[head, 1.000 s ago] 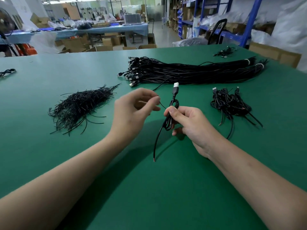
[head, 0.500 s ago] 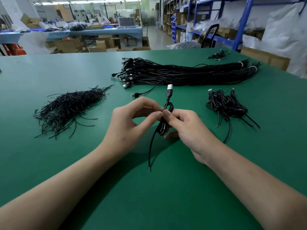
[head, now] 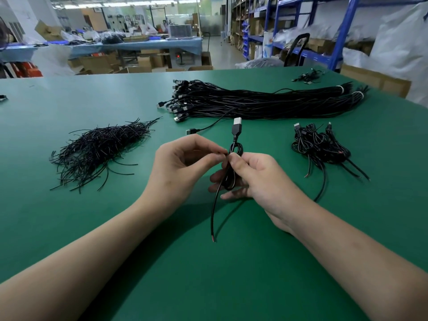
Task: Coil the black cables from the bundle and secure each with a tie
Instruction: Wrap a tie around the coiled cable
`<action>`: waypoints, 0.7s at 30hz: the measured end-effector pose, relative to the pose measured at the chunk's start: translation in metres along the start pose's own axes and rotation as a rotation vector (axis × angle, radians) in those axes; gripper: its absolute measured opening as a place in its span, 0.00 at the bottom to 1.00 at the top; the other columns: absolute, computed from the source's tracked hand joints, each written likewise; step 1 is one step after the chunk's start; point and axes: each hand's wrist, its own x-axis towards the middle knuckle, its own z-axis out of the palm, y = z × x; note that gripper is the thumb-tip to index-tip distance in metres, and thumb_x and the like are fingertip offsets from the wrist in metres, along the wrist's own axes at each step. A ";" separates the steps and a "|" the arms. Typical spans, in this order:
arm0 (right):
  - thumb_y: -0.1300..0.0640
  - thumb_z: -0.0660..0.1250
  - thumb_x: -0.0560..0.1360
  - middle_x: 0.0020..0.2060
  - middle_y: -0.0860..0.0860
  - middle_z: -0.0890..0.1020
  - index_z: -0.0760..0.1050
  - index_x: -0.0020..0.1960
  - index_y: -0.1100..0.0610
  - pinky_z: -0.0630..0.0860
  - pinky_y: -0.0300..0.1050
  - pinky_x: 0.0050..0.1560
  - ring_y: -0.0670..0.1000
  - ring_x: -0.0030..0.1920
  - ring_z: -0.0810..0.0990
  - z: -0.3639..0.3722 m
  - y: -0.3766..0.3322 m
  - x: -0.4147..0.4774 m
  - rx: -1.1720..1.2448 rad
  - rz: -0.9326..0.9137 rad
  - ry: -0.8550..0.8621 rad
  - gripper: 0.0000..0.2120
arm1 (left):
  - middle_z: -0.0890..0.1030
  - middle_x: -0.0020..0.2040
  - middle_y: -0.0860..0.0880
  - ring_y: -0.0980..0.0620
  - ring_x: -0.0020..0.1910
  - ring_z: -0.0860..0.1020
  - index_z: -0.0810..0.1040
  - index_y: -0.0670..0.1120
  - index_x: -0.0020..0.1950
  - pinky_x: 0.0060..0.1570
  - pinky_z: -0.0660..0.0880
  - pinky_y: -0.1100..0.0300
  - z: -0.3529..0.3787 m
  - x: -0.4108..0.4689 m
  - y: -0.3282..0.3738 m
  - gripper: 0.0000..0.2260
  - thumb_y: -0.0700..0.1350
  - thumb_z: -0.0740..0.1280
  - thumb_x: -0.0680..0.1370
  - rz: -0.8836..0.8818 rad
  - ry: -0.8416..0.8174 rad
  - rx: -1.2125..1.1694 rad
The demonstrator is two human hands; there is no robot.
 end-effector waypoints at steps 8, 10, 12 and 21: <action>0.55 0.58 0.85 0.34 0.54 0.79 0.75 0.49 0.64 0.80 0.45 0.30 0.50 0.32 0.81 -0.002 0.001 -0.001 -0.070 -0.050 0.054 0.14 | 0.88 0.47 0.48 0.53 0.48 0.86 0.85 0.45 0.48 0.53 0.79 0.63 0.000 0.001 0.003 0.08 0.32 0.71 0.76 -0.092 -0.073 -0.038; 0.55 0.59 0.85 0.35 0.54 0.78 0.75 0.47 0.61 0.80 0.45 0.29 0.49 0.31 0.80 -0.001 0.002 -0.001 -0.107 -0.079 0.055 0.13 | 0.87 0.44 0.47 0.52 0.45 0.85 0.85 0.47 0.45 0.50 0.80 0.62 0.001 0.000 0.003 0.07 0.36 0.75 0.73 -0.130 -0.016 -0.100; 0.55 0.59 0.85 0.34 0.53 0.78 0.76 0.45 0.59 0.79 0.44 0.28 0.49 0.30 0.79 0.000 0.003 -0.001 -0.147 -0.109 0.051 0.13 | 0.87 0.42 0.47 0.51 0.43 0.84 0.85 0.48 0.43 0.49 0.80 0.61 0.001 0.001 0.002 0.06 0.40 0.77 0.68 -0.170 0.030 -0.157; 0.53 0.60 0.85 0.27 0.45 0.75 0.76 0.44 0.57 0.69 0.36 0.27 0.45 0.27 0.73 -0.002 0.007 0.003 -0.292 -0.126 0.055 0.14 | 0.87 0.46 0.44 0.49 0.44 0.85 0.85 0.47 0.47 0.51 0.81 0.61 -0.004 0.002 -0.002 0.15 0.46 0.81 0.62 -0.381 0.001 -0.289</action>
